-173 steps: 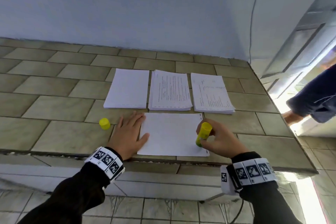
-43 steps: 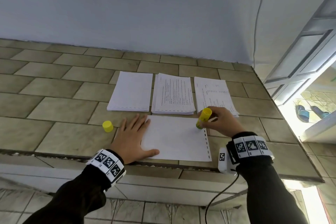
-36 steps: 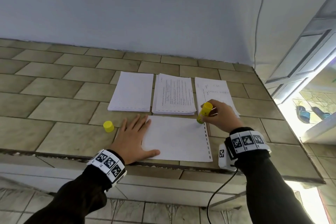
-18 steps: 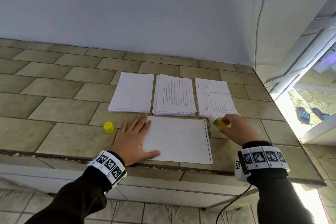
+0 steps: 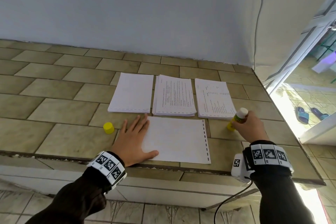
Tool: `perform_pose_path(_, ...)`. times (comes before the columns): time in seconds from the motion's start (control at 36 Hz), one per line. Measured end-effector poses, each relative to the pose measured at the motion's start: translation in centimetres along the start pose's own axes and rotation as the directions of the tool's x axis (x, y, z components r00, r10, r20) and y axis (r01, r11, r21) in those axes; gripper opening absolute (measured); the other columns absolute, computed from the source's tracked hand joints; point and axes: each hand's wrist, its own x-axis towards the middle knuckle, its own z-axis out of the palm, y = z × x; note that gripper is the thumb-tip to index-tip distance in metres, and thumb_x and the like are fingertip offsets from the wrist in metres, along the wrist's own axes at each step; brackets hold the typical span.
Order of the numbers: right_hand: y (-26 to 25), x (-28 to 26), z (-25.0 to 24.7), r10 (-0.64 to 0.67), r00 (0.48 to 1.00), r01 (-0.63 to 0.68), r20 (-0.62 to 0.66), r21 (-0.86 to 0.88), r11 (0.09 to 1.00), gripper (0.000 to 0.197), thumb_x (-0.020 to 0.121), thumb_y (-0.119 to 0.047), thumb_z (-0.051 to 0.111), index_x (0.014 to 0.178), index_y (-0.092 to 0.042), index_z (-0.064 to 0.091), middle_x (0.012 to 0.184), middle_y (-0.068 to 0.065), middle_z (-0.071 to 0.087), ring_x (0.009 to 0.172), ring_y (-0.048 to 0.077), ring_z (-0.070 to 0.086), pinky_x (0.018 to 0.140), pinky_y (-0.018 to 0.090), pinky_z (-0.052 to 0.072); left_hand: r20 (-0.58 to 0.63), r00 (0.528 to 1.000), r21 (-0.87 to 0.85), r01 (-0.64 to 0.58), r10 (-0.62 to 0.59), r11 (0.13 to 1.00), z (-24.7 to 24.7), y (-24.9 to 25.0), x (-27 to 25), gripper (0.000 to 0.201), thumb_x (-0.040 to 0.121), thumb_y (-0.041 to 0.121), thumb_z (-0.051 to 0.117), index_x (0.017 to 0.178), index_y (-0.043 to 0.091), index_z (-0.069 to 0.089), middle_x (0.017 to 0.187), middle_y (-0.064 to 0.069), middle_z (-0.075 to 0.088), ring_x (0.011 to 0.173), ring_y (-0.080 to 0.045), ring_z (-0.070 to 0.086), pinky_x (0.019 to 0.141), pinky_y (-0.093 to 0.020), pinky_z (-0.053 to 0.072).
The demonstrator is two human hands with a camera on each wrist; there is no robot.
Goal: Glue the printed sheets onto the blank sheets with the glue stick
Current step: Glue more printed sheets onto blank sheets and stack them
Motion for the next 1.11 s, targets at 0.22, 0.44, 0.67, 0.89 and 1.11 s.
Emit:
perform_pose_path(0.22, 0.4, -1.6, 1.5, 0.119, 0.97, -0.084, 0.21, -0.169, 0.982, 0.031, 0.089, -0.038, 0.064, 0.08, -0.01, 0.058, 0.074, 0.007, 0.063, 0.064, 0.018, 0.058, 0.057, 0.026, 0.044, -0.008, 1.0, -0.017, 0.003, -0.003, 1.0, -0.1, 0.1, -0.1, 0.119, 0.061, 0.085, 0.01, 0.155, 0.015, -0.008, 0.162, 0.001, -0.02, 0.149, -0.016, -0.018, 0.12, -0.047, -0.012)
perform_pose_path(0.44, -5.8, -1.9, 4.1, -0.183, 0.964, 0.207, 0.191, -0.115, 0.972, 0.012, 0.092, -0.017, 0.061, 0.081, -0.015, 0.058, 0.084, 0.004, 0.063, 0.08, 0.018, 0.06, 0.083, 0.032, 0.054, -0.038, 0.999, -0.052, 0.005, -0.007, 0.999, -0.1, 0.0, -0.1, 0.111, 0.065, 0.078, 0.007, 0.156, 0.015, -0.006, 0.163, 0.001, -0.015, 0.149, -0.014, -0.015, 0.121, -0.046, -0.01)
perform_pose_path(0.67, -8.2, 2.9, 6.8, -0.199, 0.977, 0.212, 0.074, -0.334, 0.918, 0.034, 0.093, -0.019, 0.059, 0.122, -0.003, 0.05, 0.124, 0.016, 0.053, 0.115, 0.032, 0.051, 0.095, 0.038, 0.044, -0.064, 0.998, -0.087, -0.006, 0.0, 0.996, 0.1, -0.1, -0.1, 0.107, 0.067, 0.078, 0.007, 0.156, 0.018, -0.006, 0.163, 0.003, -0.015, 0.149, -0.012, -0.014, 0.121, -0.045, -0.009)
perform_pose_path(0.89, -7.6, 4.8, 7.5, -0.115, 0.981, 0.174, 0.156, -0.457, 0.872, 0.036, 0.088, -0.029, 0.068, 0.111, -0.003, 0.059, 0.115, 0.016, 0.06, 0.106, 0.032, 0.058, 0.089, 0.037, 0.047, -0.108, 0.994, -0.118, -0.021, 0.008, 0.993, 0.6, -0.5, -0.1, 0.103, 0.07, 0.077, 0.012, 0.156, 0.023, 0.001, 0.163, 0.004, -0.011, 0.15, -0.012, -0.011, 0.121, -0.045, -0.009)
perform_pose_path(1.11, -7.3, 5.6, 7.1, -0.156, 0.986, 0.166, 0.055, -0.354, 0.92, 0.026, 0.091, -0.02, 0.063, 0.113, -0.006, 0.059, 0.112, 0.014, 0.063, 0.102, 0.03, 0.06, 0.089, 0.038, 0.05, -0.161, 0.987, -0.188, -0.04, 0.01, 0.981, 1.1, -0.8, 0.1, 0.099, 0.074, 0.078, 0.019, 0.157, 0.024, 0.005, 0.163, 0.006, -0.01, 0.15, -0.009, -0.007, 0.122, -0.044, -0.007)
